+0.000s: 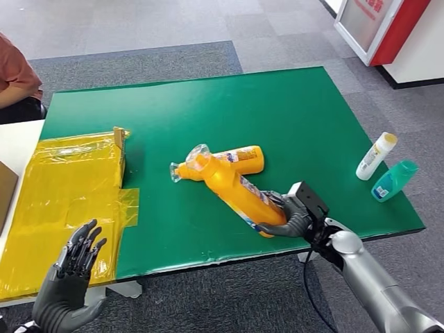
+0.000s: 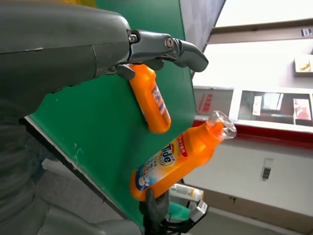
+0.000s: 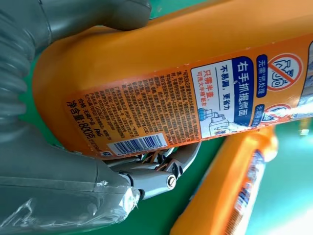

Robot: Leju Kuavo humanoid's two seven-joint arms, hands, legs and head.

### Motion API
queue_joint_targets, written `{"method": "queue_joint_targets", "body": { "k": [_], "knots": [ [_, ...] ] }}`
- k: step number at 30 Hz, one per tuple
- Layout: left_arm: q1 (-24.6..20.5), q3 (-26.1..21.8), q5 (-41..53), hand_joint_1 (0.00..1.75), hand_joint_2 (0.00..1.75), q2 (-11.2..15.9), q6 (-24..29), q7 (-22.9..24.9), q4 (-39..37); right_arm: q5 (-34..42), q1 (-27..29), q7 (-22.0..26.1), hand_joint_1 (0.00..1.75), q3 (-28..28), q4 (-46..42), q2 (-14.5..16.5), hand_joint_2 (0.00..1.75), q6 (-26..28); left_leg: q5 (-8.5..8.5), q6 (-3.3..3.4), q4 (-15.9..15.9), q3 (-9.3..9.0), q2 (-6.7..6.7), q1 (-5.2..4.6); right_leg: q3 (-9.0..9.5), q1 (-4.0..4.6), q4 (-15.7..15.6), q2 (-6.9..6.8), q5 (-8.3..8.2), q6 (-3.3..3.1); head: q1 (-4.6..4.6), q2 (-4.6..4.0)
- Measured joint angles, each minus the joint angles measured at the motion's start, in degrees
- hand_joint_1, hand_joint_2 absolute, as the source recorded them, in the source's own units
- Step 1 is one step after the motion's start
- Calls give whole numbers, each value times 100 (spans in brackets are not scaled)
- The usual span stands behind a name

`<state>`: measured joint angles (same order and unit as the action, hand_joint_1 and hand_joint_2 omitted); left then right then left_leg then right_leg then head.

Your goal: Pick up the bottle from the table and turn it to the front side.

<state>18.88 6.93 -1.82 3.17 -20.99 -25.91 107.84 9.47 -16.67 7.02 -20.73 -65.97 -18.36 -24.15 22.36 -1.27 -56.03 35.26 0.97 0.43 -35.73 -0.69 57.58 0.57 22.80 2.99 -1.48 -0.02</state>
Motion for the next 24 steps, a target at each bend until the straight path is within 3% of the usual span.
{"method": "queue_joint_targets", "body": {
  "k": [7,17,24],
  "knots": [
    [-122,314,-70,0,175,150,101,17,-59,330,372,149,175,-13,-502,-243,175,93,0,-5,0,0,-3,2,-4,2,1,3,2,-3,2,0],
    [-167,419,-104,0,175,229,132,21,-93,454,444,266,175,-7,-657,-314,175,108,-1,-5,0,0,-3,1,-3,1,1,3,2,-3,0,0],
    [-499,466,-234,0,175,48,173,403,-163,566,436,747,175,35,-970,195,175,164,-4,-7,0,0,-5,2,-4,4,3,4,0,-6,1,0]
  ]
}}
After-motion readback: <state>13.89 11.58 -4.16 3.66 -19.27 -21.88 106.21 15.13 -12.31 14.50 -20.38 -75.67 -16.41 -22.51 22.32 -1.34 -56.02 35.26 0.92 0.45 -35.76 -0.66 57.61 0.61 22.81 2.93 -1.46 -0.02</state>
